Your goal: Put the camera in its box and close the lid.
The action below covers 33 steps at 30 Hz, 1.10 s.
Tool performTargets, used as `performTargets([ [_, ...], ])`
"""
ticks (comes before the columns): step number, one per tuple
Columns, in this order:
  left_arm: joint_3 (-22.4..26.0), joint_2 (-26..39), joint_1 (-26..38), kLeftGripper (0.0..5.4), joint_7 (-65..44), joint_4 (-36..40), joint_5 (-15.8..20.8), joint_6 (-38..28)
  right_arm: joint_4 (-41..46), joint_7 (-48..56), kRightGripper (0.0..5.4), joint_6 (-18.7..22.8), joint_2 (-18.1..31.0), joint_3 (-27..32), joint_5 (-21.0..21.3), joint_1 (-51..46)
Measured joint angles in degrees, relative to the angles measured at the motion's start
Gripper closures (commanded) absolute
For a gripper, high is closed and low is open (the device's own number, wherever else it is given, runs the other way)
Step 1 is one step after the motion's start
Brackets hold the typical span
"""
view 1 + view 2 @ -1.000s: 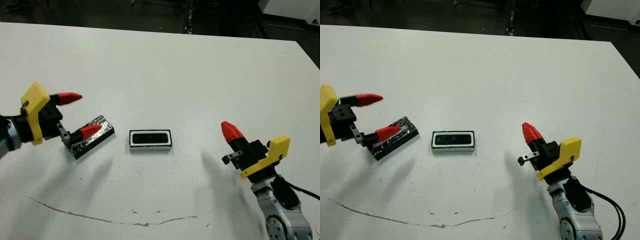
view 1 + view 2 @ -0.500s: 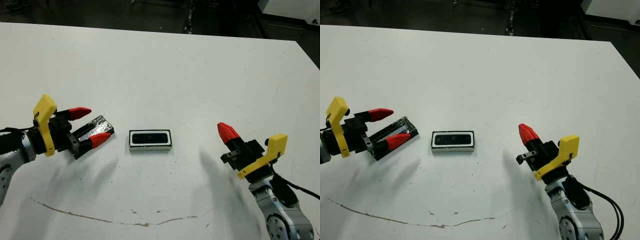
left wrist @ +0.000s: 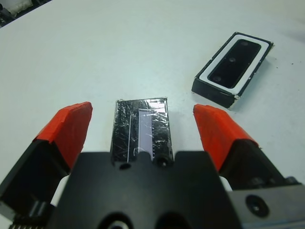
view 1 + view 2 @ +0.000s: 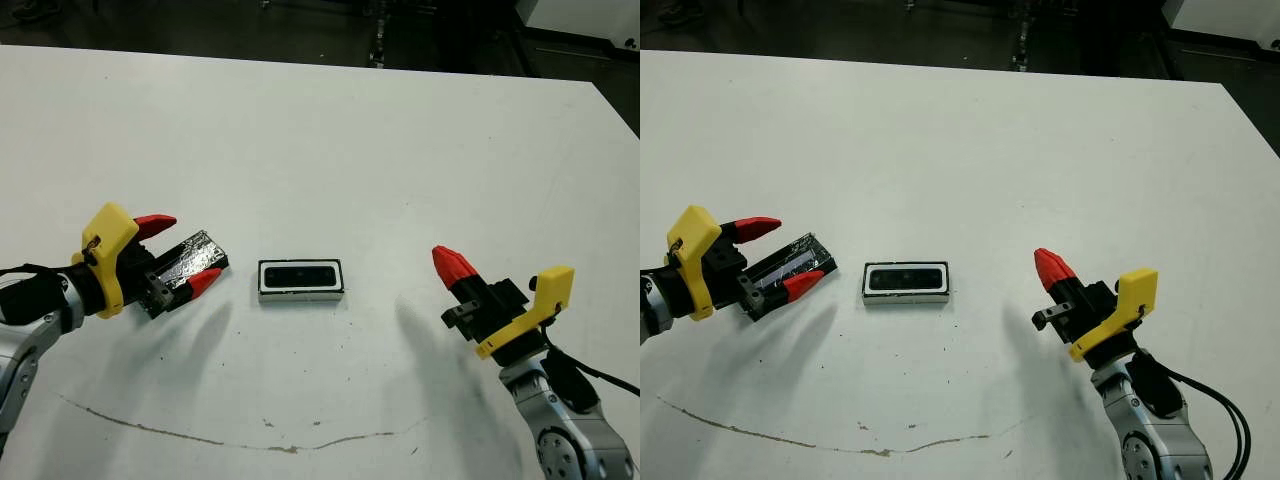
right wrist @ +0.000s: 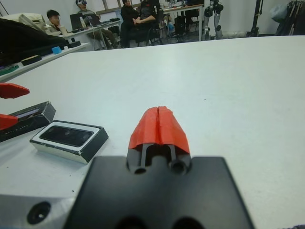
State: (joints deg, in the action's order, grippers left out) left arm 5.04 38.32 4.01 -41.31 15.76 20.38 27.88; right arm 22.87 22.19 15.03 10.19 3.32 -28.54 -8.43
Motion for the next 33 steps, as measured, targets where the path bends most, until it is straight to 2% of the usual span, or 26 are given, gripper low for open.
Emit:
performTargets([
  [10,-0.1,0.0,0.2,0.00,-2.4,-0.5,2.3,2.7,0.3,0.0,5.40,0.0,0.2,-0.1,0.0,0.0],
  [15,-0.1,0.0,0.2,0.00,-2.3,-0.8,2.2,3.5,0.5,0.0,5.40,0.0,0.4,-0.1,0.1,-0.1],
  [25,-1.8,0.3,0.0,0.00,2.1,2.2,-6.1,1.5,0.9,0.0,5.40,0.0,0.5,-0.1,0.2,-0.1],
  [29,-1.8,0.3,-0.4,0.00,3.4,4.1,-6.4,3.4,0.9,0.0,5.40,0.0,0.5,-0.2,0.1,-0.2],
  [33,-1.8,0.3,-1.1,0.38,4.1,6.3,-6.4,5.5,0.9,0.0,5.40,0.0,0.5,-0.2,0.4,-0.3],
])
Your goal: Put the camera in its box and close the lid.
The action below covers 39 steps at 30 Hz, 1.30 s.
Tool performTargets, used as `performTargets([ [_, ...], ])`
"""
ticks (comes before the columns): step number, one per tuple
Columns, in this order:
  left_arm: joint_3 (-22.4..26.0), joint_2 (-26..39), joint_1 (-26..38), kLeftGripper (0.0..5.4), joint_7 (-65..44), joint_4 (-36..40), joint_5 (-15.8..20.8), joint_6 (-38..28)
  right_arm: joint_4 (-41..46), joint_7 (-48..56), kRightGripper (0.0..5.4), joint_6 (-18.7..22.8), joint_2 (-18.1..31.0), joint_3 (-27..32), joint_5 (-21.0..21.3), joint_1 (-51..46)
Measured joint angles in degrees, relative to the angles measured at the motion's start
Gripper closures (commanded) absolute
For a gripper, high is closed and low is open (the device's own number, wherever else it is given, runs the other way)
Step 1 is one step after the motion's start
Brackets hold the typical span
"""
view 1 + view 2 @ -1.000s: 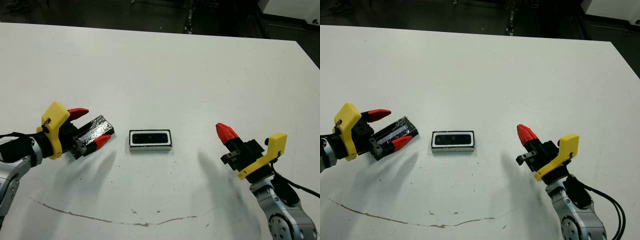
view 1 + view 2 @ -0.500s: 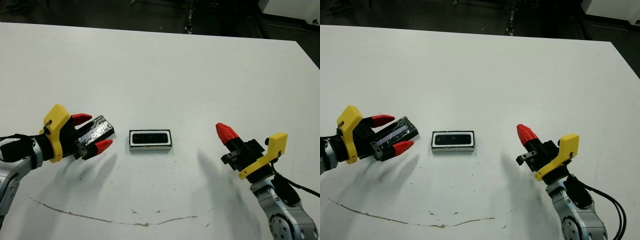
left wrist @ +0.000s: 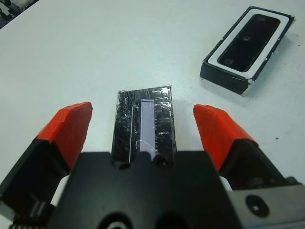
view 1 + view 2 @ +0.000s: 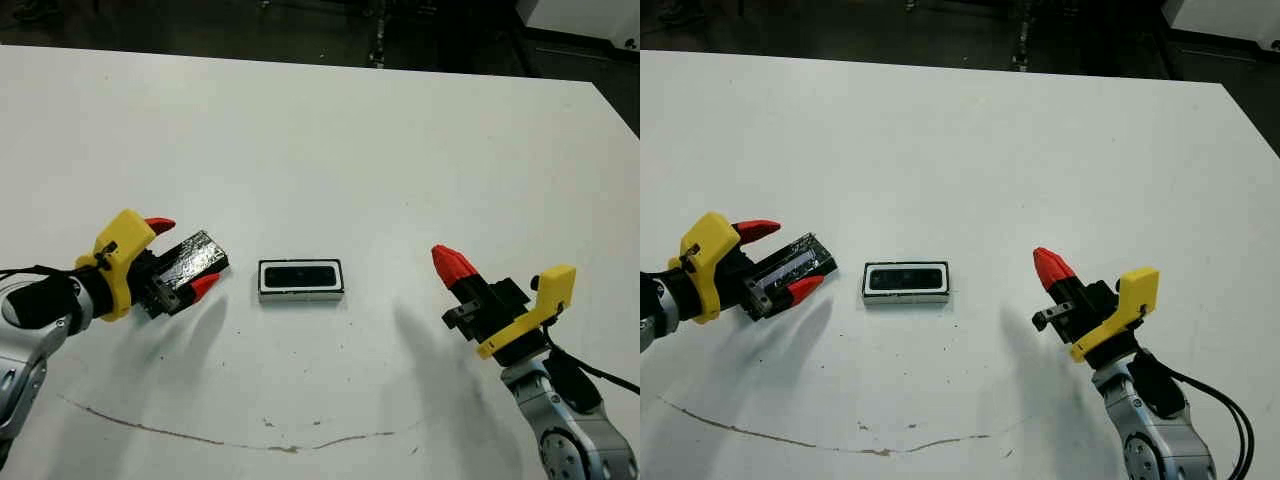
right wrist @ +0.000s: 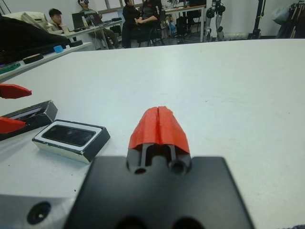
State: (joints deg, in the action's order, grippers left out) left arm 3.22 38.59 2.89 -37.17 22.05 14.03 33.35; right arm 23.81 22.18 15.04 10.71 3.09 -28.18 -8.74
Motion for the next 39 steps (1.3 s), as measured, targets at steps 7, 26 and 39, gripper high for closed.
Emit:
performTargets([
  [7,-0.1,2.4,-0.3,1.42,-5.8,-0.5,1.2,-2.1,0.0,0.0,5.40,0.0,0.0,-0.1,0.3,-0.1],
  [26,-0.9,4.2,0.1,4.29,-8.9,-3.1,0.6,-6.2,0.1,0.0,5.40,0.0,0.1,0.0,-0.1,-0.5],
  [39,-0.6,3.4,-0.6,5.39,-7.6,-2.7,0.4,-8.9,0.1,0.0,5.40,0.0,0.1,0.0,-0.4,-0.7],
])
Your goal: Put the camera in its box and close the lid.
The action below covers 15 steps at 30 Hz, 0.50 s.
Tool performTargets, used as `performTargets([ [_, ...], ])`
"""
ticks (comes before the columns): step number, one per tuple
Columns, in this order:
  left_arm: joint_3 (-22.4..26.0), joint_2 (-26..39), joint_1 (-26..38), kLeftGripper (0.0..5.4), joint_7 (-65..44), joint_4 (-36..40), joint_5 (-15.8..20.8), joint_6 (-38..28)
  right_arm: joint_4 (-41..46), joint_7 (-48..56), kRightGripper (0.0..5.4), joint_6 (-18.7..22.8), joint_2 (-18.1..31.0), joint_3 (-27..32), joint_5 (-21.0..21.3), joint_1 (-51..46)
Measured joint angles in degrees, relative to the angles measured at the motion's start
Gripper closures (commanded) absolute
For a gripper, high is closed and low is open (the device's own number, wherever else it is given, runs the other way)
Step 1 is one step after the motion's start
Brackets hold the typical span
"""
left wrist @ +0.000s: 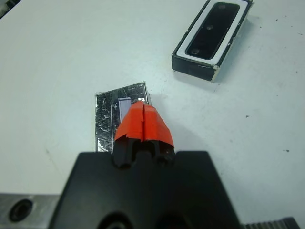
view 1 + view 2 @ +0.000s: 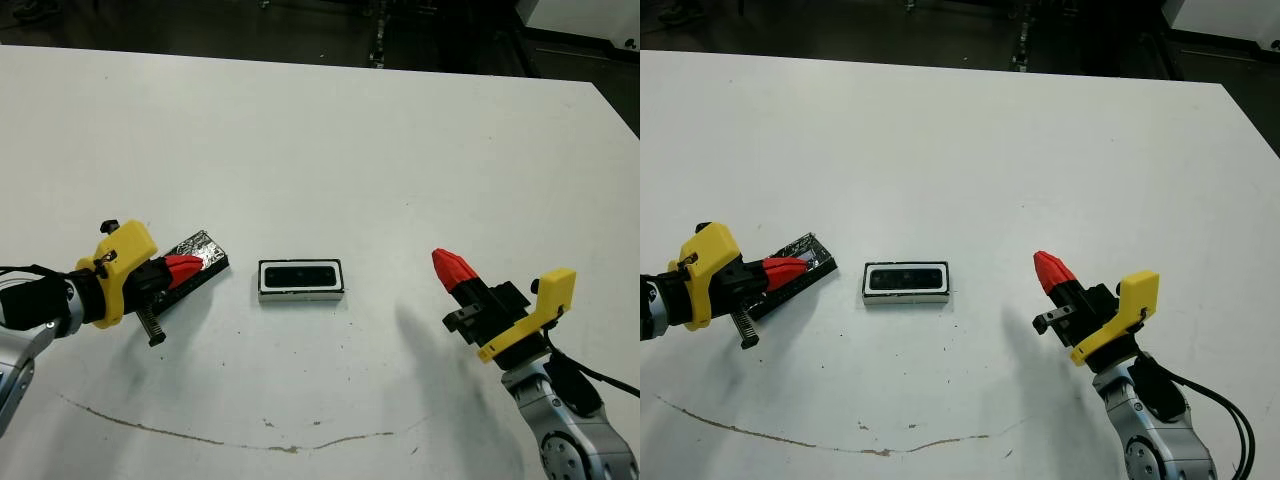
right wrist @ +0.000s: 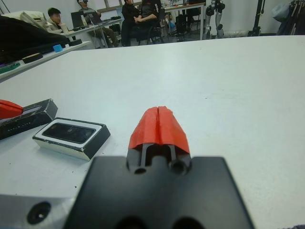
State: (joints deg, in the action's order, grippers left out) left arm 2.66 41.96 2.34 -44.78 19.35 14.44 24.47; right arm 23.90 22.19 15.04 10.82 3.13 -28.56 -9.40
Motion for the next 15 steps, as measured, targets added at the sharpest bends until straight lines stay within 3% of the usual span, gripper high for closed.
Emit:
performTargets([
  [5,4.9,-2.4,-0.9,5.39,1.6,4.9,7.2,3.5,-0.1,0.0,5.40,0.0,0.0,-0.1,0.5,0.0],
  [9,9.9,-3.0,-1.1,4.99,4.4,10.6,13.1,9.1,-0.1,0.0,5.40,-0.2,0.0,-0.1,1.2,0.0],
  [15,13.8,4.4,1.6,4.10,3.9,15.1,17.8,17.0,-0.1,0.0,5.40,-0.2,0.0,-0.1,1.8,-0.1],
])
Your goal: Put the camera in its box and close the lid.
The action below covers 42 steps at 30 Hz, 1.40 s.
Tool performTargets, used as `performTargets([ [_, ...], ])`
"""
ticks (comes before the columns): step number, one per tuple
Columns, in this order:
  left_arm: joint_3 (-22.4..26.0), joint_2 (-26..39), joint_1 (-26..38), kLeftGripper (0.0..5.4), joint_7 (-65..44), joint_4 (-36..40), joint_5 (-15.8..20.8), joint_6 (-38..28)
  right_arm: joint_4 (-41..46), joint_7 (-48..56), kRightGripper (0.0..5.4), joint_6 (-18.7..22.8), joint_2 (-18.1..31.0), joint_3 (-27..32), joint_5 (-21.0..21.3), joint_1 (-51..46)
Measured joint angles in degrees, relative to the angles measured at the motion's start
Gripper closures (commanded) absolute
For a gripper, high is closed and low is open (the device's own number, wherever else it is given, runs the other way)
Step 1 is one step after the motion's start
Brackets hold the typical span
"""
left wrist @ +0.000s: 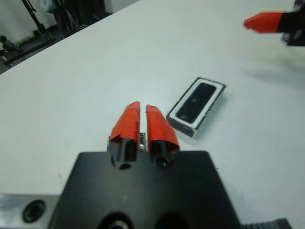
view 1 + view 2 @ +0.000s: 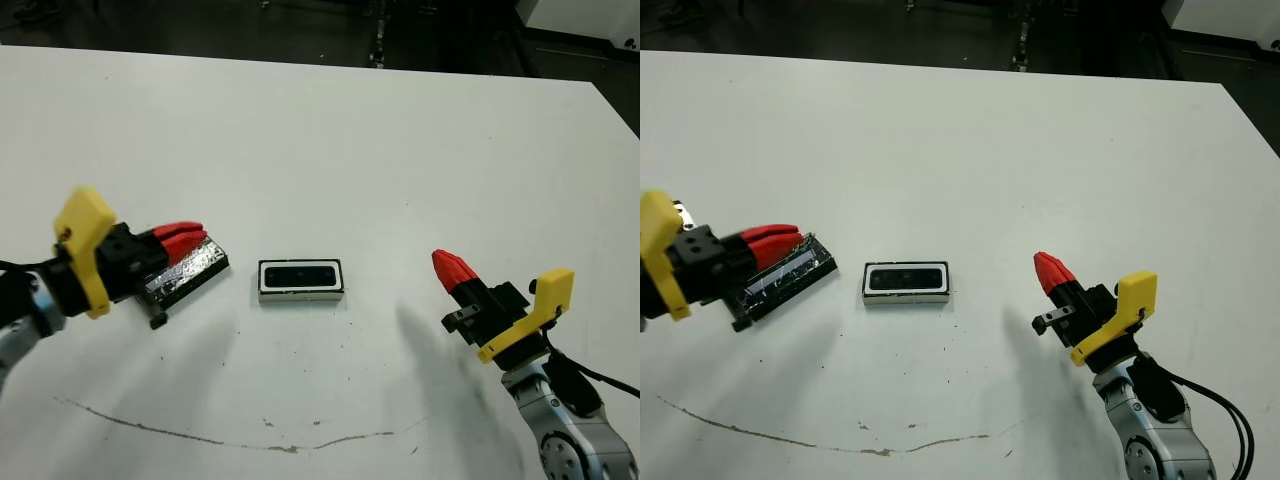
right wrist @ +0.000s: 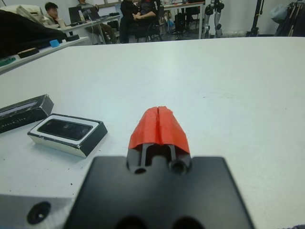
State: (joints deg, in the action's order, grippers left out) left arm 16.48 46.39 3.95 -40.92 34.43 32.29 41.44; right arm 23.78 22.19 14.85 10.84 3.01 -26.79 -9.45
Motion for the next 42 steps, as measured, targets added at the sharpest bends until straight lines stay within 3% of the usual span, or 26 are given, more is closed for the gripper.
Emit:
performTargets([
  [5,-1.5,5.9,5.4,3.38,-0.6,-4.0,-1.3,3.5,-0.1,0.1,5.40,0.0,0.0,0.2,-0.1,-0.1],
  [11,-9.0,11.6,10.6,2.47,-4.1,-8.8,-6.0,3.9,-0.6,0.6,5.40,-0.1,0.0,0.2,0.0,-0.1],
  [17,-14.4,11.8,13.5,1.62,-7.0,-13.3,-8.4,2.1,-0.6,0.6,5.40,-0.1,0.0,0.2,0.0,-0.1],
  [28,-18.8,9.5,14.0,0.07,-9.3,-17.6,-11.9,-1.8,-0.7,0.9,5.40,-0.3,0.0,0.1,0.7,-0.1],
  [42,-19.0,6.4,14.6,0.00,-5.3,-15.0,-10.4,11.3,-0.4,0.9,5.40,-0.3,0.0,0.0,0.6,-0.1],
])
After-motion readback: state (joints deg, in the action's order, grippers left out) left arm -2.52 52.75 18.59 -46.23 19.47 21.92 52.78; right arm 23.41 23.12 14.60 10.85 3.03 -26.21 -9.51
